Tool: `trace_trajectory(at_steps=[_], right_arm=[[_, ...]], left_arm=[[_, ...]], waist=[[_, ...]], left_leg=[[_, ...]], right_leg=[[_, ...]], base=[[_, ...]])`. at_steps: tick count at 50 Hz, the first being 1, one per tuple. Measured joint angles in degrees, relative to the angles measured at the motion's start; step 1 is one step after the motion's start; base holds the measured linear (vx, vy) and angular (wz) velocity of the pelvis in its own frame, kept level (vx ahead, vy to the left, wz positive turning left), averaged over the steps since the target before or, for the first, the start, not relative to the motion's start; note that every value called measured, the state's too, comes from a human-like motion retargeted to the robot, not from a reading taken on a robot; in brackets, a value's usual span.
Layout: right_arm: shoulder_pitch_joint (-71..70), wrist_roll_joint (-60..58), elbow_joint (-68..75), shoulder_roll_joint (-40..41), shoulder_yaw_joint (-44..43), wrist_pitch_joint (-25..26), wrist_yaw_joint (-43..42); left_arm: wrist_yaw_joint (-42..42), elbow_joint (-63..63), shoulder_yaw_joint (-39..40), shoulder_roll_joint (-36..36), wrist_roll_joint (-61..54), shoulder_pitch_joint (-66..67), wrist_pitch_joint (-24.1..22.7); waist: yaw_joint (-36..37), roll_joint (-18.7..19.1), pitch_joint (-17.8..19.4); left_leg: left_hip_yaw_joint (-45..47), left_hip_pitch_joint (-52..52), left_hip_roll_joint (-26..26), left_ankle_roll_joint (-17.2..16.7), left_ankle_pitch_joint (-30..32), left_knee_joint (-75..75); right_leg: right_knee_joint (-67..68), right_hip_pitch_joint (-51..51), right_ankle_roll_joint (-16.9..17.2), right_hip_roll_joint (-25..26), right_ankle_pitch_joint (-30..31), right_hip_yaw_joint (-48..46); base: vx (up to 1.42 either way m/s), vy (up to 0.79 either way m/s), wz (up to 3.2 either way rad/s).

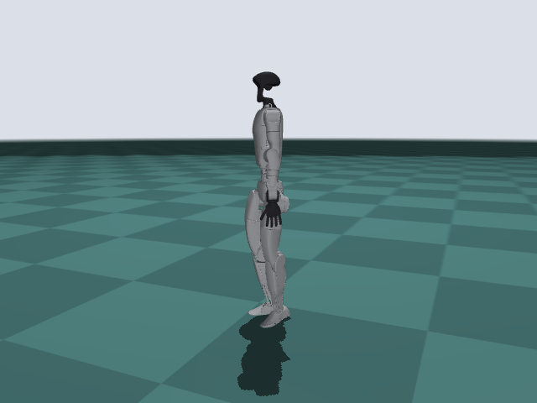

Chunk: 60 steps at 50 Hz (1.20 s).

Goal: In place motions

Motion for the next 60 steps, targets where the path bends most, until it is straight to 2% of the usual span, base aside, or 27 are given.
trace_trajectory(at_steps=[5,9,12,15,18,22,25,30,32,34,35,38,40,42,43,44,45,47,49,53,60], right_arm=[[-3.22,-1.35,-2.34,0.62,3.43,-0.19,0.93],[-3.96,-3.22,-5.87,2.42,6.31,-1.06,2.11],[-3.69,-4.54,-8.90,3.97,7.87,-2.06,3.21],[-3.56,-5.00,-10.57,4.78,8.55,-2.96,4.37],[-3.92,-4.71,-10.73,5.05,9.44,-3.69,5.51],[-4.44,-5.66,-10.57,4.13,10.73,-4.10,6.83],[-4.27,-6.80,-10.24,2.63,9.54,-4.10,7.23],[-4.06,-8.17,-8.26,1.33,8.69,-3.17,5.29],[-3.39,-8.38,-6.80,0.89,8.36,-2.95,3.94],[-2.64,-8.11,-5.94,0.90,8.42,-2.97,3.66],[-2.13,-7.88,-5.66,0.95,8.40,-2.96,3.72],[-1.69,-8.19,-6.10,1.35,8.37,-3.03,3.68],[-1.80,-8.69,-6.61,1.67,8.54,-2.99,3.47],[-2.22,-8.96,-7.43,2.00,8.80,-3.03,3.03],[-2.29,-8.90,-7.87,2.07,8.90,-3.22,2.91],[-2.48,-8.77,-8.39,2.15,8.95,-3.42,3.01],[-2.73,-8.62,-8.97,2.23,8.98,-3.61,3.22],[-3.22,-8.05,-10.31,2.61,9.02,-4.00,3.69],[-4.09,-6.77,-12.19,3.07,9.04,-4.73,4.18],[-5.88,-5.79,-15.38,3.64,9.15,-5.33,6.09],[-5.79,-6.73,-18.09,5.33,9.64,-6.10,6.16]], left_arm=[[-1.45,0.74,1.03,0.56,1.85,1.22,0.42],[0.84,0.58,0.53,0.26,3.15,3.19,0.24],[2.38,1.16,1.06,-0.65,4.00,4.31,0.61],[2.54,2.31,2.19,-1.67,3.53,4.52,1.13],[2.06,2.80,2.90,-2.01,2.31,4.11,1.42],[0.32,0.45,2.75,-1.27,2.46,2.62,1.12],[0.52,-0.85,0.89,-0.87,3.32,0.71,0.68],[1.36,-0.30,0.36,-0.14,1.36,-0.34,-0.41],[0.71,0.53,1.18,0.18,1.52,0.51,-0.22],[1.06,1.51,2.13,0.92,2.03,1.59,0.00],[1.73,2.17,2.60,1.41,2.22,2.30,0.15],[4.12,4.14,4.42,2.35,1.48,3.96,0.24],[4.77,5.60,6.07,2.66,0.81,4.94,0.36],[4.17,7.95,8.59,2.59,-0.11,6.36,1.00],[4.00,8.81,9.51,2.33,-0.74,7.13,1.31],[3.94,9.61,10.51,1.96,-1.46,7.66,1.49],[3.93,10.37,11.56,1.53,-2.22,8.08,1.60],[3.95,11.05,13.36,0.74,-3.63,8.28,1.64],[3.64,10.68,15.51,-0.22,-5.10,8.22,1.41],[1.96,8.48,17.95,-1.63,-5.22,8.52,1.34],[2.70,7.93,16.06,-0.44,-3.86,8.35,2.35]], waist=[[0.82,0.18,1.72],[-0.03,0.58,1.84],[-0.94,-0.07,1.47],[-1.01,-0.98,1.10],[-1.51,-1.17,1.46],[3.40,-4.71,3.92],[8.30,-6.31,6.57],[10.36,-7.84,9.14],[8.74,-7.64,7.96],[7.72,-7.57,6.72],[7.34,-7.63,6.01],[7.43,-8.74,4.86],[7.62,-9.51,4.18],[8.55,-9.06,3.30],[9.14,-8.86,2.82],[9.31,-9.01,2.30],[9.27,-9.33,1.77],[9.00,-9.40,1.24],[10.29,-9.61,2.31],[14.55,-11.01,3.50],[13.15,-9.73,1.57]], left_leg=[[-2.10,-1.99,-0.07,0.00,-0.78,1.97],[-6.66,-3.84,-0.54,0.00,0.19,2.47],[-11.50,-5.27,-2.35,0.00,1.83,2.32],[-16.07,-7.12,-4.60,-0.10,3.27,2.67],[-21.39,-8.91,-5.62,-1.26,3.64,3.55],[-25.76,-10.52,-9.99,-0.91,2.46,4.43],[-24.49,-11.26,-11.15,0.00,-1.43,4.04],[-9.23,-11.41,-6.65,0.00,-17.89,2.73],[1.08,-11.14,-4.33,-2.70,-23.57,1.68],[9.89,-11.20,-1.04,-7.69,-24.95,2.55],[16.11,-11.00,1.29,-11.09,-24.79,3.35],[29.75,-8.55,6.41,-16.31,-21.58,6.93],[33.73,-6.78,8.10,-17.41,-19.68,8.37],[30.87,-5.51,8.37,-20.14,-13.43,6.63],[32.68,-4.29,7.77,-20.12,-9.85,4.48],[30.44,-4.88,6.38,-19.60,-8.93,3.02],[26.16,-6.38,4.60,-18.83,-9.35,1.91],[28.74,-6.47,4.40,-18.34,-8.55,2.08],[23.23,-7.16,2.09,-17.43,-9.14,1.58],[22.81,-6.97,1.12,-17.39,-9.65,2.69],[17.38,-7.02,0.27,-16.94,-11.87,3.03]], right_leg=[[1.49,-0.47,0.88,0.54,-0.73,1.51],[3.49,-1.12,1.54,0.16,-1.61,0.21],[5.72,-2.62,2.08,1.03,-0.88,8.46],[8.25,-4.10,4.67,2.75,0.04,20.41],[8.52,-3.97,6.90,2.88,-0.53,22.06],[4.67,-0.50,3.48,-1.81,-3.02,7.45],[4.11,1.38,5.11,-5.55,-3.85,-2.11],[-0.51,6.59,5.23,-6.94,-4.15,-18.11],[-1.71,8.42,6.88,-7.82,-4.53,-26.94],[-2.99,9.99,7.64,-7.32,-4.80,-34.27],[-3.76,10.98,8.10,-6.90,-5.01,-38.76],[-4.73,12.77,9.32,-6.80,-5.37,-47.11],[-4.80,13.68,10.04,-7.06,-5.70,-50.95],[-4.85,14.94,10.70,-5.98,-6.10,-54.69],[-5.06,15.43,10.95,-5.49,-6.12,-55.85],[-5.46,15.87,11.30,-5.39,-5.95,-57.25],[-5.96,16.27,11.70,-5.50,-5.69,-58.77],[-6.76,16.56,12.17,-5.03,-5.58,-61.52],[-7.48,17.69,12.60,-4.51,-5.58,-63.49],[-7.64,19.15,13.29,-5.62,-5.58,-64.71],[-5.71,22.29,14.11,-4.63,-3.13,-67.78]], base=[[-0.22,0.18,0.14],[-0.19,0.13,1.27],[-0.18,0.09,2.20],[-0.22,0.05,2.37],[-0.34,-0.04,2.83],[-0.52,-0.07,2.84],[-0.58,-0.16,2.91],[-0.45,-0.32,3.27],[-0.18,-0.13,3.91],[-0.11,-0.21,3.49],[-0.14,-0.22,3.26],[-0.18,-0.18,2.59],[-0.17,-0.10,1.90],[-0.04,-0.05,1.50],[-0.04,0.02,1.25],[-0.08,0.07,1.20],[-0.11,0.09,1.27],[-0.12,0.07,1.21],[-0.17,0.13,0.79],[-0.12,0.14,0.25],[0.02,0.11,0.64]])
